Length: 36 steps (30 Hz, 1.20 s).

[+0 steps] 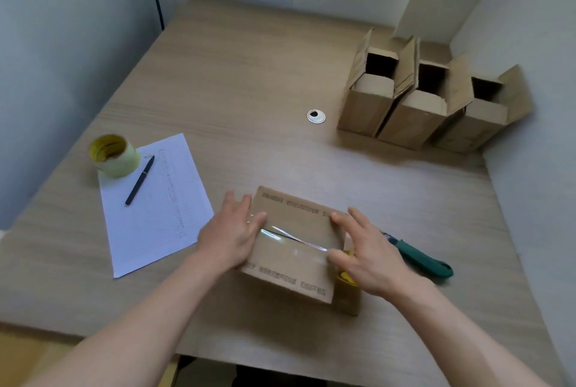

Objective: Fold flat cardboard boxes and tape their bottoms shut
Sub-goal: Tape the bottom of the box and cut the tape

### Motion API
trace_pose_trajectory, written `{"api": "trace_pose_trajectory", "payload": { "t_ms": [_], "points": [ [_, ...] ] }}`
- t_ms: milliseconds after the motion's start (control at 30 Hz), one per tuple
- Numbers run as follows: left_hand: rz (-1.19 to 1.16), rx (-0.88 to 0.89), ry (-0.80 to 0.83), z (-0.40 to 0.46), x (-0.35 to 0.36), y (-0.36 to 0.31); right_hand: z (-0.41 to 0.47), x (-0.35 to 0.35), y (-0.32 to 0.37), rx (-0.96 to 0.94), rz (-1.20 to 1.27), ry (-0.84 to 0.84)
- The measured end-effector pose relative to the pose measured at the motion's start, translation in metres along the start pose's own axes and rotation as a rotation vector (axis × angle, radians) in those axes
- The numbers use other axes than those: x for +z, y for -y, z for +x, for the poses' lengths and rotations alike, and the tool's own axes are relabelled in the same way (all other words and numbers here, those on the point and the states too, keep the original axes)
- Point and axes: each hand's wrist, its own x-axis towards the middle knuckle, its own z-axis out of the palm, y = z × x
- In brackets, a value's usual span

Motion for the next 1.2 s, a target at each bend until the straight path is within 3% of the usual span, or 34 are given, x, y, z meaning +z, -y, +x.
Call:
{"api": "trace_pose_trajectory", "payload": {
  "t_ms": [167,333,433,500,567,600,667,767,867,1000,1067,1133,1200],
  "points": [
    [-0.051,0.145,-0.022,0.032,-0.005,-0.025,0.005,-0.012,0.004,0.148,-0.074,-0.112],
    [-0.126,0.032,0.024,0.054,-0.007,-0.061,-0.006,-0.011,-0.002,0.291,-0.061,-0.142],
    [-0.2,0.139,0.18,0.059,-0.006,-0.055,-0.009,-0.005,-0.004,0.33,0.011,-0.164],
    [-0.272,0.079,0.368,0.062,-0.013,-0.054,-0.007,-0.003,-0.005,0.347,0.048,-0.169],
    [-0.254,-0.037,0.456,0.059,-0.021,-0.057,-0.005,-0.004,-0.005,0.341,0.056,-0.172],
    [-0.186,-0.05,0.407,0.057,-0.023,-0.06,-0.004,-0.004,-0.005,0.334,0.056,-0.175],
    [-0.018,-0.054,0.099,0.048,-0.02,-0.063,-0.002,-0.007,-0.005,0.323,0.062,-0.18],
    [-0.094,-0.059,-0.294,0.009,0.0,-0.068,0.001,-0.004,-0.008,0.323,0.076,-0.235],
    [-0.268,0.008,-0.31,-0.034,0.036,-0.079,0.01,0.002,-0.01,0.332,0.063,-0.29],
    [-0.593,0.058,-0.059,-0.028,0.043,-0.094,0.032,-0.009,-0.017,0.288,0.001,-0.285],
    [-0.586,0.053,0.001,-0.018,0.026,-0.096,0.042,-0.02,-0.025,0.25,-0.014,-0.226],
    [-0.498,-0.027,-0.187,-0.025,0.019,-0.097,0.047,-0.026,-0.029,0.223,-0.022,-0.202],
    [-0.579,-0.222,-0.508,-0.047,0.023,-0.103,0.051,-0.025,-0.03,0.205,-0.007,-0.205]
  ]
}}
